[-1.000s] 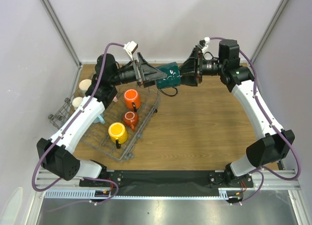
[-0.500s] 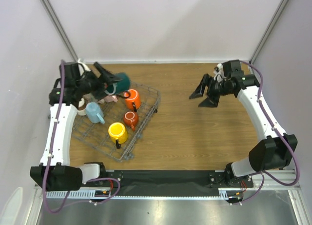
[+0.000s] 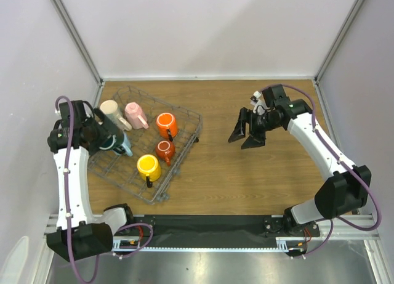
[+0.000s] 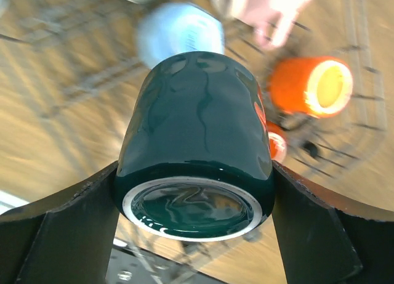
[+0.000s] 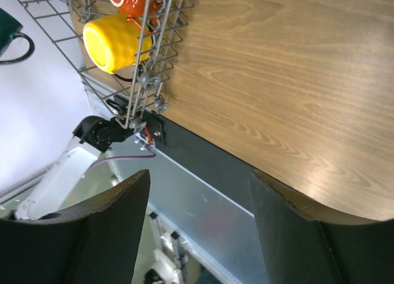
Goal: Load the cups into the dish rack
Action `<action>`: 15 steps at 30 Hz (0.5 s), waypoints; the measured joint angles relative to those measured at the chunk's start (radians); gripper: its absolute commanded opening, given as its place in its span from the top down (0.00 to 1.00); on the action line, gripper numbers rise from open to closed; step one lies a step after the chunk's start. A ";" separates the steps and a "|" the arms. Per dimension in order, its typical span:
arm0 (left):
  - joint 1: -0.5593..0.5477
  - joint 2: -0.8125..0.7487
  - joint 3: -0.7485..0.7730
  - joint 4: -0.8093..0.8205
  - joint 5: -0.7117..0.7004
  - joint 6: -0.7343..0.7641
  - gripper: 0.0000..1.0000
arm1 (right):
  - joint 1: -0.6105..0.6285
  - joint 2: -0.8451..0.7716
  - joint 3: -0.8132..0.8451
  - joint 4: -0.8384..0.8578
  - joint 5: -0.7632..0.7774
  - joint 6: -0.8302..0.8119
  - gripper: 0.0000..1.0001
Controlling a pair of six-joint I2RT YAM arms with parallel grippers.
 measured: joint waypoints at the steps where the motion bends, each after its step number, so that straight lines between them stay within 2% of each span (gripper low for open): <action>1: 0.005 0.000 -0.001 -0.001 -0.031 0.022 1.00 | 0.011 0.000 0.008 -0.003 0.009 -0.010 0.29; 8: 0.010 -0.002 -0.017 -0.016 -0.171 0.089 1.00 | 0.100 0.035 0.085 -0.031 0.065 -0.062 0.28; 15: 0.036 0.048 -0.080 0.014 -0.213 0.103 1.00 | 0.172 0.051 0.097 -0.029 0.068 -0.077 0.28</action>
